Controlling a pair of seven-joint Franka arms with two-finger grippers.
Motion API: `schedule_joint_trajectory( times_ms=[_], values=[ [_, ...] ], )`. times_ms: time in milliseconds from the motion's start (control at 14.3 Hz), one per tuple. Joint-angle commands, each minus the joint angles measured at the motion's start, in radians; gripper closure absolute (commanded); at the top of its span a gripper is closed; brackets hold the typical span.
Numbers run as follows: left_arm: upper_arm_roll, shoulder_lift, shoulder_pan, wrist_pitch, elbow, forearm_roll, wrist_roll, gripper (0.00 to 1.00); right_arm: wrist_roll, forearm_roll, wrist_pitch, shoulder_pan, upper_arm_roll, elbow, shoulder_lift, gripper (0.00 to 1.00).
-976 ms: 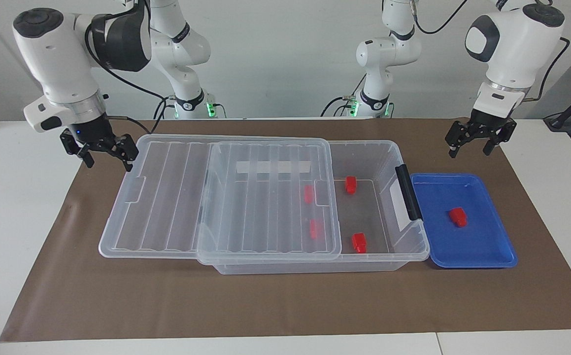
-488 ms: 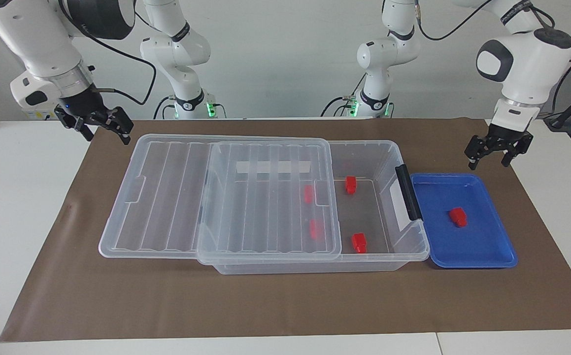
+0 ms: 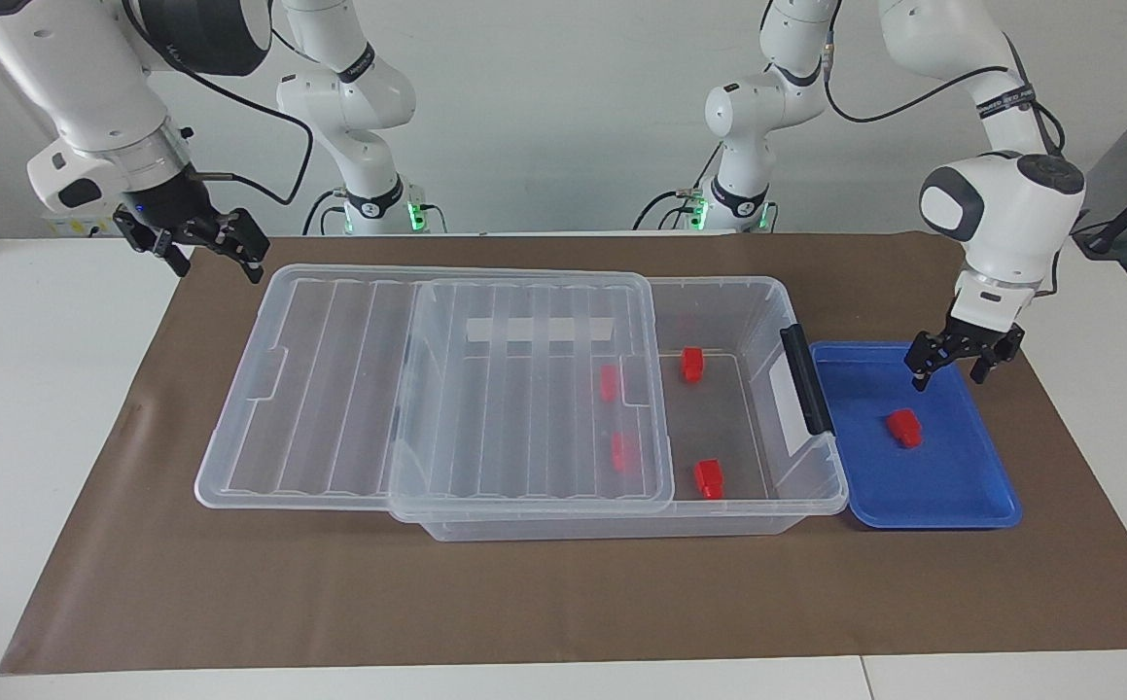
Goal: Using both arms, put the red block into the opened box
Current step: 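Grasp the red block in the blue tray with the left gripper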
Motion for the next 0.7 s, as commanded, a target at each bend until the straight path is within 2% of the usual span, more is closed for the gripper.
schedule_joint_trajectory(
  times_ms=[0,418,627],
  values=[
    [-0.006,0.037,0.012,0.075,-0.020,-0.004,-0.012,0.00,-0.004,0.022,-0.009,-0.011,0.004,-0.001,-0.006,0.00],
    [-0.006,0.183,0.000,0.253,-0.028,-0.004,-0.013,0.00,0.005,0.020,-0.006,-0.004,0.004,-0.003,-0.005,0.00],
    [-0.006,0.203,-0.003,0.279,-0.028,-0.004,-0.015,0.01,0.005,0.020,-0.006,-0.003,0.004,-0.003,-0.006,0.00]
  ],
)
